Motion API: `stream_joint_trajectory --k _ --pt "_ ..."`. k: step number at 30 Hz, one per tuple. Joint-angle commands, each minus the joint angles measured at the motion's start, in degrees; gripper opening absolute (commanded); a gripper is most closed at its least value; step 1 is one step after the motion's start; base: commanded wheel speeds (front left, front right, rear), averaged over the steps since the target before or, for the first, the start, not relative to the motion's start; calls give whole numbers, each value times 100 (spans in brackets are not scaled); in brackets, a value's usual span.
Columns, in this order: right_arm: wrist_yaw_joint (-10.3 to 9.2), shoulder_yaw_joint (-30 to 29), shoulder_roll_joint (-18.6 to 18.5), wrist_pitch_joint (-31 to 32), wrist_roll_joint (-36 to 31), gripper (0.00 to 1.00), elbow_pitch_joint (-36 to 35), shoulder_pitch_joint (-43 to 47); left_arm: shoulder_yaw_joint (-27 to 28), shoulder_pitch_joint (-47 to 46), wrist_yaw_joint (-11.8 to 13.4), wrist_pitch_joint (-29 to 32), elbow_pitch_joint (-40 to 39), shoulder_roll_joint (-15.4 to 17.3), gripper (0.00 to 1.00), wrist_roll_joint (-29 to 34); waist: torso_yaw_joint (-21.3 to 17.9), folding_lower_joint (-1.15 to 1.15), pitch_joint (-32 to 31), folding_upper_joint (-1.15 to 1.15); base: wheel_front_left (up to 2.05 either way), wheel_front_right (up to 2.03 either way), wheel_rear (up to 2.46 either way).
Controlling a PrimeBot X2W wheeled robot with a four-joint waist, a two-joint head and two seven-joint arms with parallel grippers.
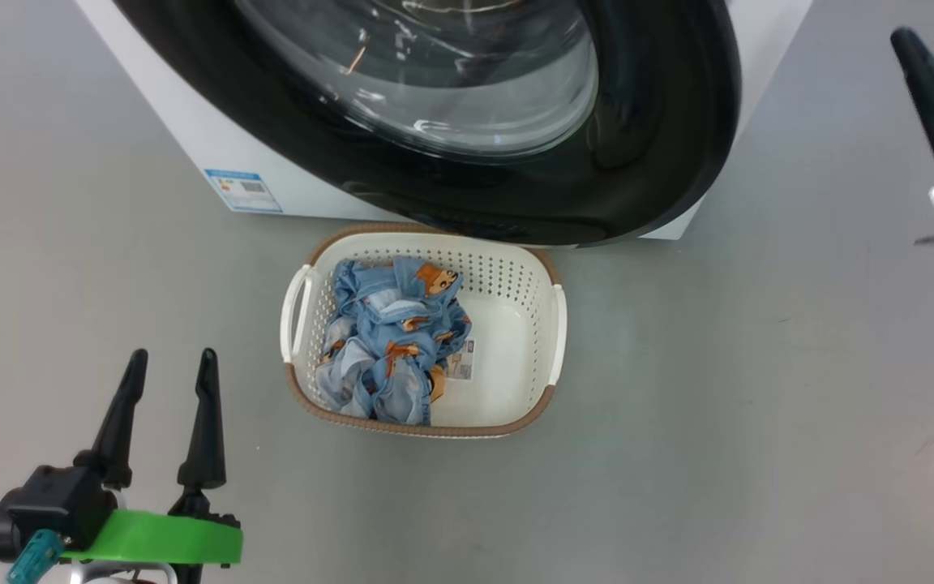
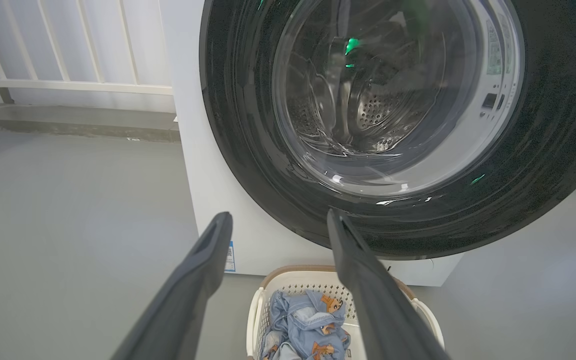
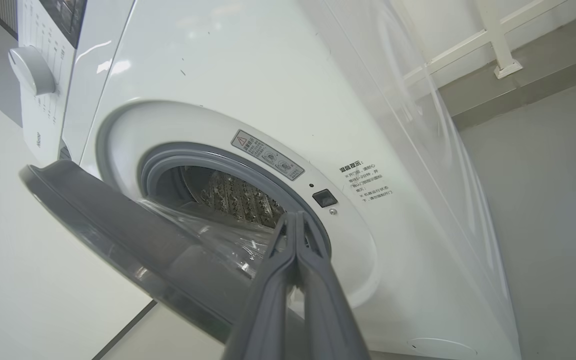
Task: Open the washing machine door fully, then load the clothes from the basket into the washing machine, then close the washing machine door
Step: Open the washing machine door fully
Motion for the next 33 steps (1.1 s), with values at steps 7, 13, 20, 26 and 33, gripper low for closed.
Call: stream_joint_trajectory --k 7,13,20,26,33 --pt "9 261 -110 824 754 0 463 -763 159 -216 -18 -54 -169 122 100 5 189 0 194 0 0 0 0" --pt "9 284 70 1624 1383 0 995 -1256 145 -249 -18 -54 -151 80 100 -14 311 0 274 0 0 0 0" --pt "9 439 180 2336 1665 0 1390 -1630 153 -252 -18 -54 -136 25 100 -29 440 0 292 0 0 0 0" --pt "9 520 217 2574 1713 0 1541 -1720 159 -249 -18 -54 -123 -4 100 -36 481 0 289 0 0 0 0" --pt "9 549 327 3025 1973 0 1676 -1773 178 -237 -18 -54 -108 -28 100 -26 513 0 238 0 0 0 0"
